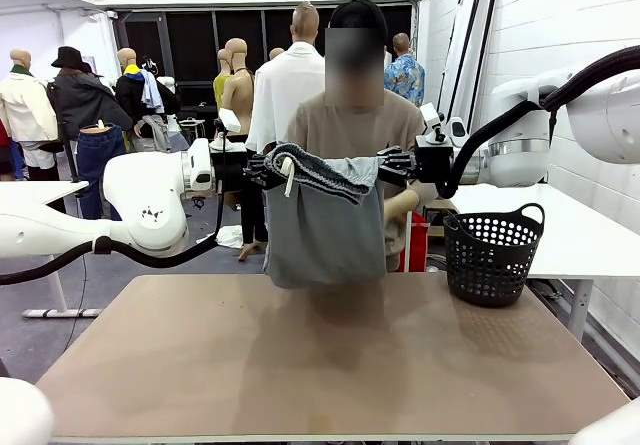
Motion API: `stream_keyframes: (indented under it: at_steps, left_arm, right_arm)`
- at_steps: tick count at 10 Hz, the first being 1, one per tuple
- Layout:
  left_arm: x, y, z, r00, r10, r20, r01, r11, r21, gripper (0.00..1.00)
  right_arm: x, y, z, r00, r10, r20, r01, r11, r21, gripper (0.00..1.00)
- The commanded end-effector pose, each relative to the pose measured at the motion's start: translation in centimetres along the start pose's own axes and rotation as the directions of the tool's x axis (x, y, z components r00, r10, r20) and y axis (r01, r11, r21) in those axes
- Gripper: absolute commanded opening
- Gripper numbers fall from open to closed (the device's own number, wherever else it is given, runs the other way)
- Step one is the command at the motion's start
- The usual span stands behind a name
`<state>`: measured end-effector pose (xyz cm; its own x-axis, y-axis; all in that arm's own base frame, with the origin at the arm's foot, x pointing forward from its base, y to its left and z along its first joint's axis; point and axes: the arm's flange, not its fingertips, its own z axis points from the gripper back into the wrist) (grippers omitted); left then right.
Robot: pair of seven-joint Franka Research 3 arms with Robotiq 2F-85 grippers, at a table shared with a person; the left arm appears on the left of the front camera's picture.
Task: Fold the training pants.
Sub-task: Release the ends of the Training pants and then grab the overlapped ends.
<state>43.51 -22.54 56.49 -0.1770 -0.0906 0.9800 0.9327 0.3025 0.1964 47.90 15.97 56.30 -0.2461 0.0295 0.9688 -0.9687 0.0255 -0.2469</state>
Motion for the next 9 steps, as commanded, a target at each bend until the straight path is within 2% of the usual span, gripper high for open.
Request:
stream_keyframes:
  at_steps: [1, 9]
  left_arm:
    - [0.11, -0.13, -0.15, 1.0, 0.001, 0.007, -0.001, 1.0, 0.021, 0.0]
    - [0.11, -0.13, -0.15, 1.0, 0.001, 0.007, -0.001, 1.0, 0.021, 0.0]
  right_arm:
    - [0.21, 0.02, -0.04, 1.0, 0.0, 0.004, 0.0, 1.0, -0.002, 0.0]
    - [0.21, 0.02, -0.04, 1.0, 0.0, 0.004, 0.0, 1.0, -0.002, 0.0]
